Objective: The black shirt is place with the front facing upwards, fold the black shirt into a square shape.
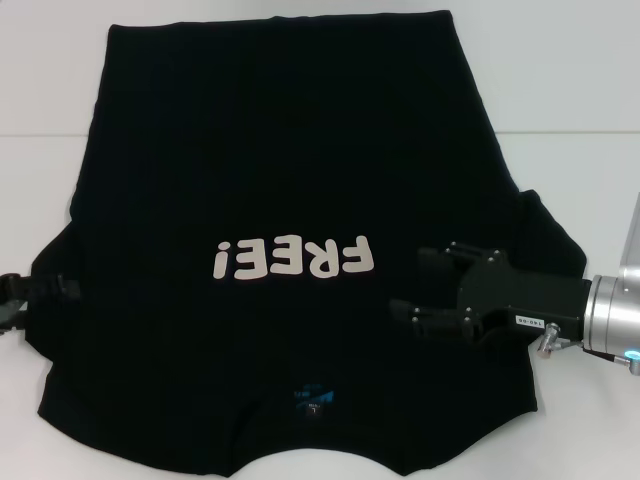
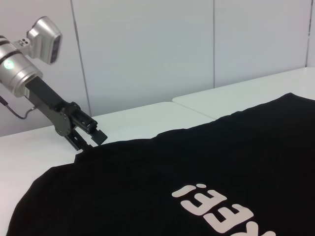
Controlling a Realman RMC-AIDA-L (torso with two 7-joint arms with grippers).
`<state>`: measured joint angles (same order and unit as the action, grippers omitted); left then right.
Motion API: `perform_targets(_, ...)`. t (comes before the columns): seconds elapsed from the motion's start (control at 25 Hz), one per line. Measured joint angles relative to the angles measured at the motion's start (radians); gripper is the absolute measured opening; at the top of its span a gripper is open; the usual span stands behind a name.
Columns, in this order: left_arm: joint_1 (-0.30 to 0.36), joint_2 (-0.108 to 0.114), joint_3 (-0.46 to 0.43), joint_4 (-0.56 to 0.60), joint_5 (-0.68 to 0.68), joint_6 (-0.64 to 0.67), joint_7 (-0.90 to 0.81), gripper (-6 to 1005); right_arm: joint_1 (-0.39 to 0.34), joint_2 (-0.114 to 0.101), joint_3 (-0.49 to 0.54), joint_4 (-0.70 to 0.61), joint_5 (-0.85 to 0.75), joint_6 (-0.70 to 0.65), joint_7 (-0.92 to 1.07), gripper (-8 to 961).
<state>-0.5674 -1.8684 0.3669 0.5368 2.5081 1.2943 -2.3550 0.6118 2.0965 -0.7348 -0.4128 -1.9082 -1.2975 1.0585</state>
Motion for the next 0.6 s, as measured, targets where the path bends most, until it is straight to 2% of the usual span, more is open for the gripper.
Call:
perform_targets(0.4, -0.008, -0.012, 0.003, -0.007, 0.001, -0.019, 0.045, 947, -0.005, -0.001, 0.002, -0.002, 0.000, -0.018, 0.000, 882)
perform_targets(0.6, -0.008, -0.020, 0.012, 0.001, 0.004, -0.029, 0.058, 787, -0.005, -0.001, 0.008, -0.003, 0.000, -0.024, 0.000, 883)
